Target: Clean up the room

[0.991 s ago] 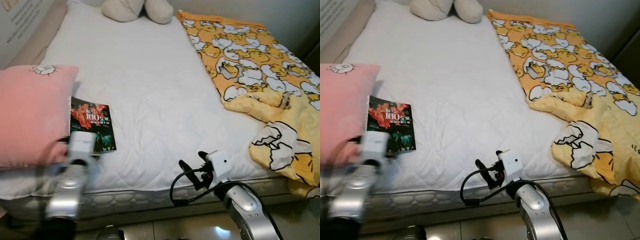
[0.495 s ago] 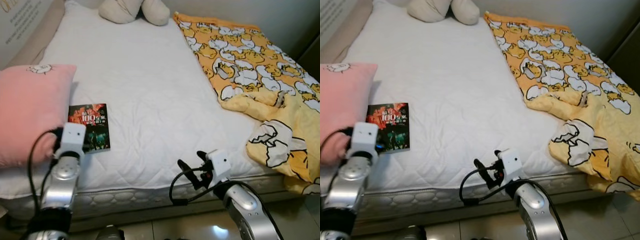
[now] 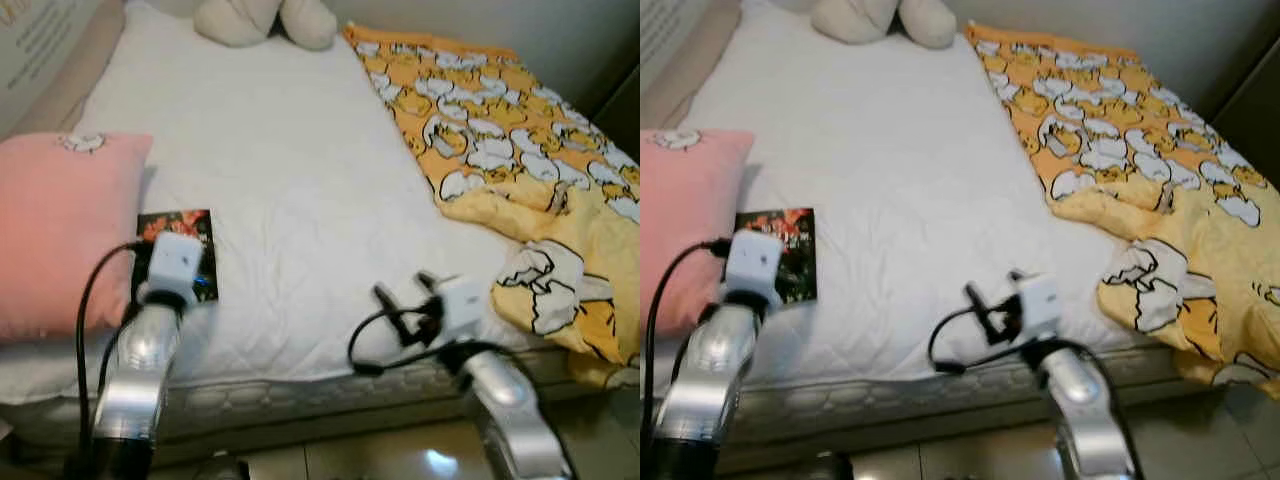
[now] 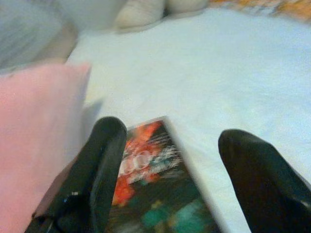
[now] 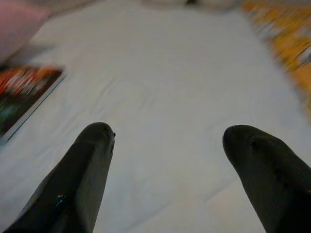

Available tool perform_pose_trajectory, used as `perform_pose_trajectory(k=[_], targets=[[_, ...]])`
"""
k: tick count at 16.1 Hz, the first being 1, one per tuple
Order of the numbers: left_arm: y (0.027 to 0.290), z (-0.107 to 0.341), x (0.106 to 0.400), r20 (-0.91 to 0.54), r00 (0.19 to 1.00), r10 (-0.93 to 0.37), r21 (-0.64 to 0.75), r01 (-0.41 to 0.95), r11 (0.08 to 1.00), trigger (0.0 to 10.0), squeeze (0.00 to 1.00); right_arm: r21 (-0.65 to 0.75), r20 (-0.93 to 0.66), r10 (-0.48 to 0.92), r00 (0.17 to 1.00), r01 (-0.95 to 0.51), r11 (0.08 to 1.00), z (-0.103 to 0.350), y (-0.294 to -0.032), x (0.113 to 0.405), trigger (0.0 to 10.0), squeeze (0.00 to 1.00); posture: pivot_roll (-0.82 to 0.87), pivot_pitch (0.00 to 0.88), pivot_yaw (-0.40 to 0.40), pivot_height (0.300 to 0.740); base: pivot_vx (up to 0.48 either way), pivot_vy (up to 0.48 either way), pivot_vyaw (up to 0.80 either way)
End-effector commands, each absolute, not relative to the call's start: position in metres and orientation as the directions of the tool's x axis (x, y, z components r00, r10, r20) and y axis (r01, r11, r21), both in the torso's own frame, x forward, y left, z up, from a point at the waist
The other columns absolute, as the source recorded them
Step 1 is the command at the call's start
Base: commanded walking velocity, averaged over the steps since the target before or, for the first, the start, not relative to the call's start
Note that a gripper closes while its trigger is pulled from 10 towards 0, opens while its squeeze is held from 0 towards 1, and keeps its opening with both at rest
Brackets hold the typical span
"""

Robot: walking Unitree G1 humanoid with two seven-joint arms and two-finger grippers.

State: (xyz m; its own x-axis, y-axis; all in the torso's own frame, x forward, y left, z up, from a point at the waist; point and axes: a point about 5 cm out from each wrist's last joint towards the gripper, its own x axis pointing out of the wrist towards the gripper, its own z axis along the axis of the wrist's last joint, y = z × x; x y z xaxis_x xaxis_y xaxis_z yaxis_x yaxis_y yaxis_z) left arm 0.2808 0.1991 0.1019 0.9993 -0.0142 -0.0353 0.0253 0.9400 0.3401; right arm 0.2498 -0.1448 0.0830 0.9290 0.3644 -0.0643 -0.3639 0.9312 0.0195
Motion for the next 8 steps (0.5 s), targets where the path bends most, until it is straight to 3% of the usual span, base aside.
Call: perform_pose_trajectory(k=[1, 4, 6, 8], targets=[[0.183, 0.113, 0.273, 0.027, 0.995, -0.093, 0.313, 0.08, 0.946, 10.0, 0.0, 0.001, -0.03, 0.311, 0.95, -0.311, 0.95, 0.087, -0.154, 0.247, 10.0, 0.03, 0.03, 0.0, -0.115, 0.74, 0.0, 0.0, 0.0], [0.168, 0.123, 0.272, 0.07, 0.99, -0.125, 0.182, 0.11, 0.977, 10.0, 0.0, 0.06, -0.014, 0.326, 0.945, -0.324, 0.944, 0.084, -0.15, 0.253, 10.0, 0.03, 0.05, 0.0, -0.103, 0.74, 0.0, 0.0, 0.0], [0.151, 0.127, 0.279, 0.077, 0.974, -0.212, 0.205, 0.193, 0.96, 10.0, 0.0, 0.08, 0.005, 0.297, 0.955, -0.297, 0.952, 0.08, -0.145, 0.268, 10.0, 0.02, 0.06, 0.0, -0.075, 0.74, 0.0, 0.0, 0.0], [0.143, 0.132, 0.293, 0.095, 0.968, -0.234, 0.188, 0.213, 0.959, 10.0, 0.0, 0.074, 0.042, 0.261, 0.964, -0.264, 0.962, 0.088, -0.141, 0.287, 10.0, 0.03, 0.06, 0.0, -0.058, 0.74, 0.0, -0.452, 0.0]])
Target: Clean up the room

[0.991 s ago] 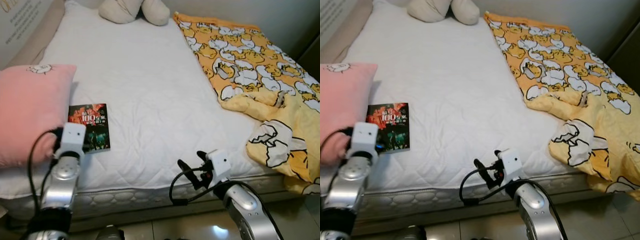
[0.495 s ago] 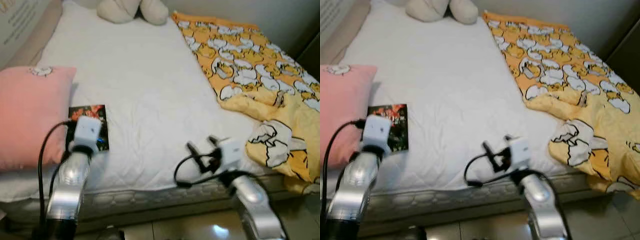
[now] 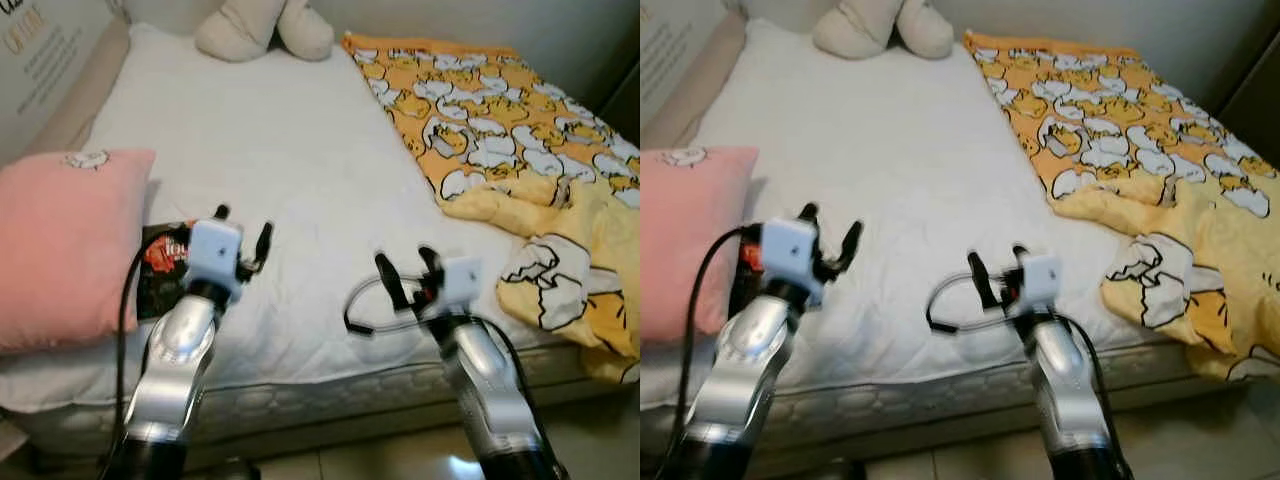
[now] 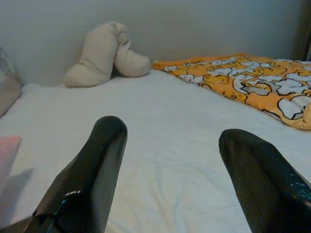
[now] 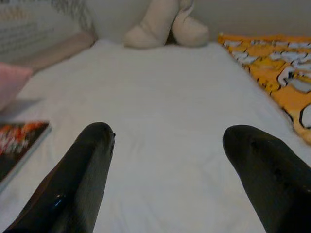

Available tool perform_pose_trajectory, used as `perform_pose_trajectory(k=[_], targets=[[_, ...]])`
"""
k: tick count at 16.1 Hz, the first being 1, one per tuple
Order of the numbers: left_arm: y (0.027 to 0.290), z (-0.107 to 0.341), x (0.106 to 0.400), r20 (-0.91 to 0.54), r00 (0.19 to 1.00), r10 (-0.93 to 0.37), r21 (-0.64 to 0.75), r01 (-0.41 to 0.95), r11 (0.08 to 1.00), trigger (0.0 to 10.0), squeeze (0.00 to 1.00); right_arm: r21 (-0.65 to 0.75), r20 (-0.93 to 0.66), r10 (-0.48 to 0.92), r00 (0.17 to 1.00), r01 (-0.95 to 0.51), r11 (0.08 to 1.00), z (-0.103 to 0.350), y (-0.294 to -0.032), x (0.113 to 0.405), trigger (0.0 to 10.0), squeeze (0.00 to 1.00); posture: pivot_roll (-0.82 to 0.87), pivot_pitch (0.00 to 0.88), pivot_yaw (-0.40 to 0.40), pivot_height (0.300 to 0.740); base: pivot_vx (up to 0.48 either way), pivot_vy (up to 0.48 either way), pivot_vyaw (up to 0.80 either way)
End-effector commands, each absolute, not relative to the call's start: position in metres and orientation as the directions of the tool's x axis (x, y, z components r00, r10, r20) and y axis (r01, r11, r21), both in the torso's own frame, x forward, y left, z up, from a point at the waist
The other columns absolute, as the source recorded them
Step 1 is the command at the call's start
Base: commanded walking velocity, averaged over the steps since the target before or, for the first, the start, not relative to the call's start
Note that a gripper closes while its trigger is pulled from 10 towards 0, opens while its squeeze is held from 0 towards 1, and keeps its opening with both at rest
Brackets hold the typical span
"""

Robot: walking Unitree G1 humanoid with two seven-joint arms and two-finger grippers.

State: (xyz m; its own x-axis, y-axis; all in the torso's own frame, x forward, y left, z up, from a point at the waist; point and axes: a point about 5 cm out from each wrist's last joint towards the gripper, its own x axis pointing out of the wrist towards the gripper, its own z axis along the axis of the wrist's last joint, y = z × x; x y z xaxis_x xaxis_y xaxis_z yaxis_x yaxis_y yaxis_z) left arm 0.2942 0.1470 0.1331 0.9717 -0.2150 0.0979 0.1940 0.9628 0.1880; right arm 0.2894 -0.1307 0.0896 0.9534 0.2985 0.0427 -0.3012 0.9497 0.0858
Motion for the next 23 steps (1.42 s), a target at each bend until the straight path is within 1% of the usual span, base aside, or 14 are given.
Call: perform_pose_trajectory(k=[1, 2, 5, 11, 12, 14, 16, 17, 20, 23], targets=[[0.145, 0.131, 0.301, 0.091, 0.973, -0.212, 0.173, 0.194, 0.966, 10.0, 0.0, 0.06, 0.051, 0.252, 0.966, -0.255, 0.965, 0.092, -0.139, 0.296, 10.0, 0.02, 0.03, 0.0, -0.046, 0.74, 0.0, -0.472, 0.0], [0.147, 0.127, 0.306, 0.064, 0.983, -0.174, 0.123, 0.165, 0.979, 10.0, 0.0, 0.039, 0.048, 0.251, 0.967, -0.253, 0.967, 0.093, -0.14, 0.3, 10.0, 0.03, 0.01, 0.0, -0.043, 0.74, 0.0, -0.469, 0.0], [0.15, 0.109, 0.303, -0.015, 0.992, -0.126, 0.083, 0.127, 0.988, 10.0, 0.0, 0.001, 0.025, 0.248, 0.969, -0.248, 0.969, 0.087, -0.153, 0.295, 10.0, 0.02, -0.01, 0.0, -0.048, 0.74, 0.0, -0.471, 0.0], [0.164, 0.09, 0.304, -0.092, 0.995, -0.024, 0.106, 0.033, 0.994, 10.0, 0.0, 0.005, -0.01, 0.257, 0.966, -0.257, 0.967, 0.077, -0.153, 0.278, 10.0, 0.02, -0.01, 0.0, -0.067, 0.74, 0.0, -0.466, 0.0], [0.168, 0.084, 0.306, -0.121, 0.993, -0.011, 0.141, 0.028, 0.99, 10.0, 0.0, 0.013, -0.043, 0.248, 0.968, -0.248, 0.969, 0.07, -0.154, 0.274, 10.0, 0.02, 0.0, 0.0, -0.059, 0.74, 0.0, 0.0, -0.74], [0.171, 0.086, 0.308, -0.105, 0.994, -0.017, 0.171, 0.035, 0.985, 10.0, 0.0, 0.025, -0.048, 0.248, 0.968, -0.247, 0.969, 0.069, -0.151, 0.274, 10.0, 0.03, 0.0, 0.0, -0.061, 0.74, 0.0, 0.0, -0.73], [0.176, 0.088, 0.312, -0.103, 0.995, -0.004, 0.164, 0.021, 0.986, 10.0, 0.0, 0.03, -0.043, 0.268, 0.962, -0.267, 0.963, 0.069, -0.146, 0.274, 10.0, 0.03, 0.01, 0.0, -0.067, 0.74, 0.0, 0.0, -0.72], [0.176, 0.088, 0.313, -0.108, 0.994, -0.006, 0.15, 0.022, 0.988, 10.0, 0.0, 0.03, -0.044, 0.272, 0.961, -0.271, 0.962, 0.069, -0.146, 0.274, 10.0, 0.03, 0.01, 0.0, -0.07, 0.74, 0.0, 0.0, -0.69], [0.174, 0.089, 0.316, -0.099, 0.994, -0.034, 0.181, 0.052, 0.982, 10.0, 0.0, 0.031, -0.052, 0.271, 0.961, -0.269, 0.963, 0.068, -0.147, 0.275, 10.0, 0.03, 0.02, 0.0, -0.071, 0.74, 0.0, 0.0, -0.66], [0.176, 0.084, 0.314, -0.113, 0.993, -0.029, 0.174, 0.048, 0.984, 10.0, 0.0, 0.023, -0.059, 0.267, 0.962, -0.266, 0.964, 0.066, -0.148, 0.274, 10.0, 0.02, 0.03, 0.0, -0.079, 0.74, 0.0, 0.0, -0.65]])
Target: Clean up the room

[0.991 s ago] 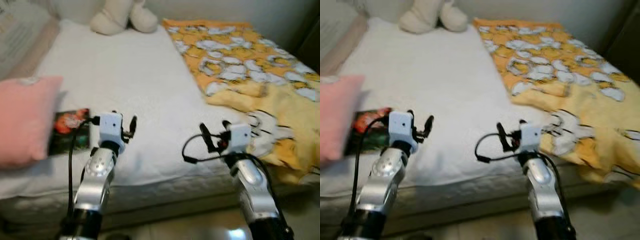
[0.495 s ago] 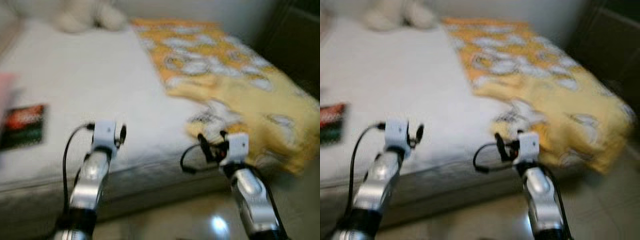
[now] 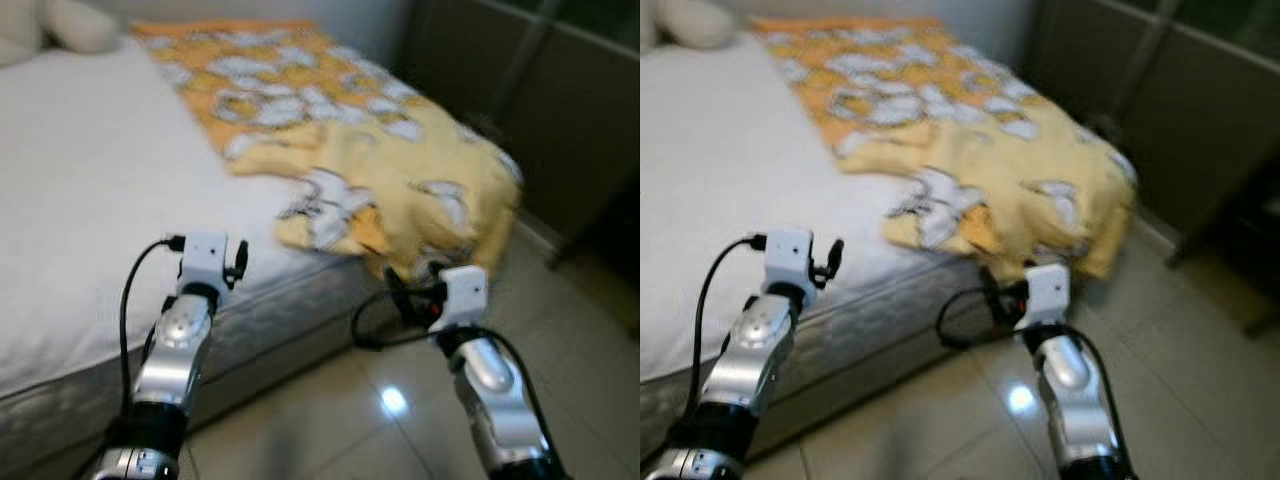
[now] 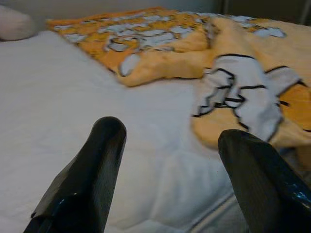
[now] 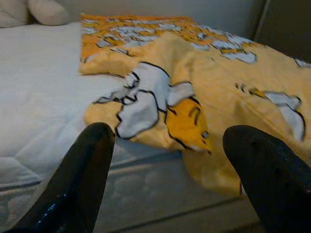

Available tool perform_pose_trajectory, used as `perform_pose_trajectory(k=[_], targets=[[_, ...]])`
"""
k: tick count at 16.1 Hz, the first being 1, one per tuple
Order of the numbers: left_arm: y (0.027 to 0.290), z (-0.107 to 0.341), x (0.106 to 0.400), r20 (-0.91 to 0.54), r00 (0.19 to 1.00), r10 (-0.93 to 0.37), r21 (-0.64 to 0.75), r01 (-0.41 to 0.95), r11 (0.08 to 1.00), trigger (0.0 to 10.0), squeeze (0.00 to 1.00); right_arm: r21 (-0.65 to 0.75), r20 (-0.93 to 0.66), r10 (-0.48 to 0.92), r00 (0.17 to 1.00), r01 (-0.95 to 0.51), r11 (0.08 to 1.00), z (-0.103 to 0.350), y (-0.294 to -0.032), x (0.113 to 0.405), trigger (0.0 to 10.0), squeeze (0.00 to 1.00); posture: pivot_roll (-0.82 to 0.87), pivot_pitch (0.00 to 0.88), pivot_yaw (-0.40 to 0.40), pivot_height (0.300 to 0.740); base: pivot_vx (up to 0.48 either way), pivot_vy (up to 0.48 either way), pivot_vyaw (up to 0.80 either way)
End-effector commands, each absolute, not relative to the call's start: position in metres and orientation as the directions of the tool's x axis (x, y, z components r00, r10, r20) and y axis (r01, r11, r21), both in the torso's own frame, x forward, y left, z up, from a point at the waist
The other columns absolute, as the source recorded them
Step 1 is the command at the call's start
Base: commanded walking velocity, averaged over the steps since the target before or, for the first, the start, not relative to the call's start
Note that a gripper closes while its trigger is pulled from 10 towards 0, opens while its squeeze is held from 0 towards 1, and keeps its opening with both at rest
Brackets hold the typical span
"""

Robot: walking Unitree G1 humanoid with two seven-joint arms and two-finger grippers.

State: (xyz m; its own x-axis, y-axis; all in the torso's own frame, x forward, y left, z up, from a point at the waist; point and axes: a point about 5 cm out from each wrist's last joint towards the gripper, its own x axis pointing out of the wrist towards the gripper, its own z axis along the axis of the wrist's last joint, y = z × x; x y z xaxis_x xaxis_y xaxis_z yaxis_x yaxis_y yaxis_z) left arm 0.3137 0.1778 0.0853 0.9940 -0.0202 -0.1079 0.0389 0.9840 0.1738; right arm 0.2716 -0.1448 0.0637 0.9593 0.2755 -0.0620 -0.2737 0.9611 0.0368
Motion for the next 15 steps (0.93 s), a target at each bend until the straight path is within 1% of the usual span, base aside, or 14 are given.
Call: perform_pose_trajectory(k=[1, 2, 3, 5, 6, 7, 9, 11, 15], targets=[[0.176, 0.083, 0.314, -0.116, 0.993, -0.025, 0.17, 0.045, 0.984, 10.0, 0.0, 0.019, -0.06, 0.268, 0.961, -0.268, 0.963, 0.065, -0.148, 0.274, 10.0, 0.02, 0.03, 0.0, -0.08, 0.74, 0.0, 0.0, -0.65], [0.176, 0.08, 0.313, -0.125, 0.992, -0.007, 0.168, 0.029, 0.985, 10.0, 0.0, 0.01, -0.068, 0.263, 0.962, -0.263, 0.965, 0.064, -0.149, 0.275, 10.0, 0.03, 0.03, 0.0, -0.085, 0.74, 0.0, 0.0, -0.52], [0.175, 0.077, 0.312, -0.134, 0.991, 0.004, 0.162, 0.018, 0.987, 10.0, 0.0, 0.002, -0.074, 0.263, 0.962, -0.264, 0.965, 0.064, -0.15, 0.276, 10.0, 0.02, 0.03, 0.0, -0.09, 0.74, 0.0, 0.0, 0.0], [0.173, 0.073, 0.315, -0.146, 0.988, 0.05, 0.14, -0.029, 0.99, 10.0, 0.0, 0.003, -0.062, 0.264, 0.962, -0.265, 0.964, 0.066, -0.151, 0.276, 10.0, 0.02, 0.03, 0.0, -0.088, 0.74, 0.439, 0.0, 0.0], [0.162, 0.076, 0.321, -0.133, 0.99, 0.043, 0.115, -0.028, 0.993, 10.0, 0.0, 0.032, -0.036, 0.231, 0.972, -0.23, 0.973, 0.068, -0.156, 0.277, 10.0, 0.02, 0.01, 0.0, -0.079, 0.74, 0.48, 0.0, 0.0], [0.156, 0.079, 0.323, -0.118, 0.993, 0.02, 0.125, -0.005, 0.992, 10.0, 0.0, 0.062, -0.02, 0.198, 0.98, -0.197, 0.979, 0.069, -0.16, 0.277, 10.0, 0.02, 0.0, 0.0, -0.072, 0.74, 0.48, 0.0, 0.0], [0.152, 0.082, 0.327, -0.116, 0.993, -0.029, 0.131, 0.045, 0.99, 10.0, 0.0, 0.108, 0.0, 0.156, 0.988, -0.155, 0.982, 0.072, -0.162, 0.28, 10.0, 0.02, -0.01, 0.0, -0.055, 0.74, 0.48, 0.0, 0.0], [0.147, 0.083, 0.332, -0.118, 0.992, -0.046, 0.122, 0.06, 0.991, 10.0, 0.0, 0.097, 0.007, 0.147, 0.989, -0.147, 0.984, 0.072, -0.162, 0.279, 10.0, 0.01, -0.03, 0.0, -0.034, 0.74, 0.48, 0.0, 0.0], [0.144, 0.084, 0.337, -0.118, 0.992, -0.053, 0.124, 0.068, 0.99, 10.0, 0.0, 0.087, -0.001, 0.139, 0.99, -0.138, 0.987, 0.069, -0.162, 0.275, 10.0, 0.01, -0.04, 0.0, -0.022, 0.74, 0.48, 0.0, 0.0]])
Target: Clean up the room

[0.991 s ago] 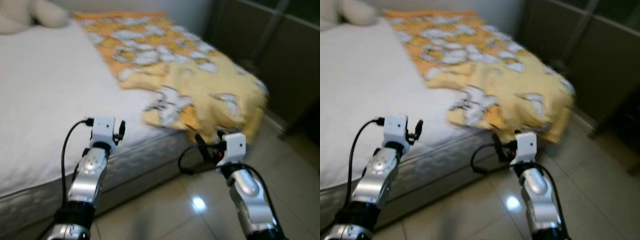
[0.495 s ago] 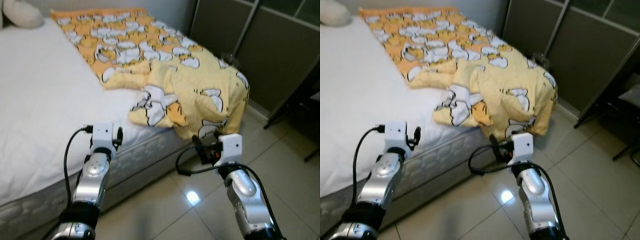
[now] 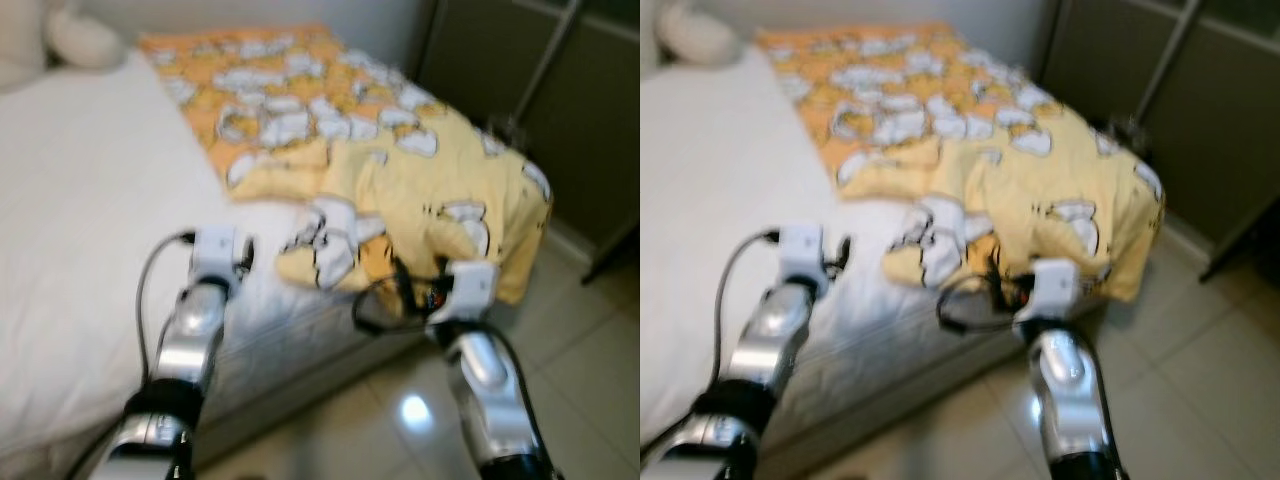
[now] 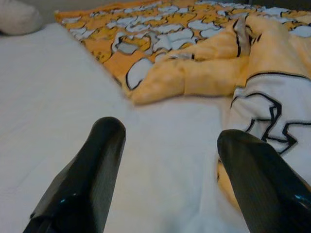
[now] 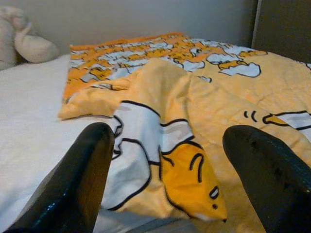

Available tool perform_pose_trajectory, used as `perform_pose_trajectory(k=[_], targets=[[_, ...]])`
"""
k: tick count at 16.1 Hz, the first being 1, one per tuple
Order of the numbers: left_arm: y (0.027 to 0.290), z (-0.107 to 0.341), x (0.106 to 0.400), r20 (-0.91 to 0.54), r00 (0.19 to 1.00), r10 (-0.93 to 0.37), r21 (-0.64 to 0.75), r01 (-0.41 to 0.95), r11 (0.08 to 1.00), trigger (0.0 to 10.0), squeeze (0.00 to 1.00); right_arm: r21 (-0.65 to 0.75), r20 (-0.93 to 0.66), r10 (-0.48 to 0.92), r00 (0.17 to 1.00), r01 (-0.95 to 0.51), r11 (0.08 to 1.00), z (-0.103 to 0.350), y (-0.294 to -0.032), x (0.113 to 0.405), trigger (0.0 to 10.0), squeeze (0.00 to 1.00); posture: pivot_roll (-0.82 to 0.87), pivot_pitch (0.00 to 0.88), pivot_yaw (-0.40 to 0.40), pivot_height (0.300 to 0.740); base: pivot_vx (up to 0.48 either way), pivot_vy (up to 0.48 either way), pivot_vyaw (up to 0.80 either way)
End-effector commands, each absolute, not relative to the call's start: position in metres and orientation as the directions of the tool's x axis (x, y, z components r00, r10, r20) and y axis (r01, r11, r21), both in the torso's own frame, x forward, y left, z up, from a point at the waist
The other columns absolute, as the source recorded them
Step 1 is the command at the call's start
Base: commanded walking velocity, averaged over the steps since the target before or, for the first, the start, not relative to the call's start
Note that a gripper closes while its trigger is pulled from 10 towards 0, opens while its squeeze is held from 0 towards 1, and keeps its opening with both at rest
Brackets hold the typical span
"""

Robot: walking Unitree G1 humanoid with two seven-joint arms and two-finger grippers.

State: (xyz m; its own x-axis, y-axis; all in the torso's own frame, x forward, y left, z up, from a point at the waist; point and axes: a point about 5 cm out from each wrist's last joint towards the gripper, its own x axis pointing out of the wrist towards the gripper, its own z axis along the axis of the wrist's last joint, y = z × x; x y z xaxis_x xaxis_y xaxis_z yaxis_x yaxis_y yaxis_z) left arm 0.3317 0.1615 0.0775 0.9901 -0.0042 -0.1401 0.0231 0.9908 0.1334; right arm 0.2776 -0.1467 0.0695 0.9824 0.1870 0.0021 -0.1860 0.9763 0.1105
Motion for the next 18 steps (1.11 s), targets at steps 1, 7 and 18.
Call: perform_pose_trajectory(k=[1, 7, 18], targets=[[0.145, 0.082, 0.337, -0.125, 0.991, -0.052, 0.124, 0.067, 0.99, 10.0, 0.0, 0.084, -0.001, 0.138, 0.99, -0.137, 0.987, 0.069, -0.163, 0.275, 10.0, 0.01, -0.05, 0.0, -0.021, 0.74, 0.48, 0.0, 0.0], [0.156, 0.062, 0.337, -0.257, 0.962, -0.092, 0.165, 0.137, 0.977, 10.0, 0.0, 0.089, -0.013, 0.165, 0.986, -0.163, 0.983, 0.069, -0.167, 0.258, 10.0, 0.02, -0.06, 0.0, -0.039, 0.74, 0.149, 0.0, 0.0], [0.145, 0.037, 0.337, -0.429, 0.901, -0.061, 0.173, 0.148, 0.974, 10.0, 0.0, 0.037, -0.285, 0.23, 0.931, -0.229, 0.973, 0.071, -0.197, 0.139, 10.0, 0.01, -0.38, 0.26, -0.125, 0.74, 0.0, 0.0, 0.0]])
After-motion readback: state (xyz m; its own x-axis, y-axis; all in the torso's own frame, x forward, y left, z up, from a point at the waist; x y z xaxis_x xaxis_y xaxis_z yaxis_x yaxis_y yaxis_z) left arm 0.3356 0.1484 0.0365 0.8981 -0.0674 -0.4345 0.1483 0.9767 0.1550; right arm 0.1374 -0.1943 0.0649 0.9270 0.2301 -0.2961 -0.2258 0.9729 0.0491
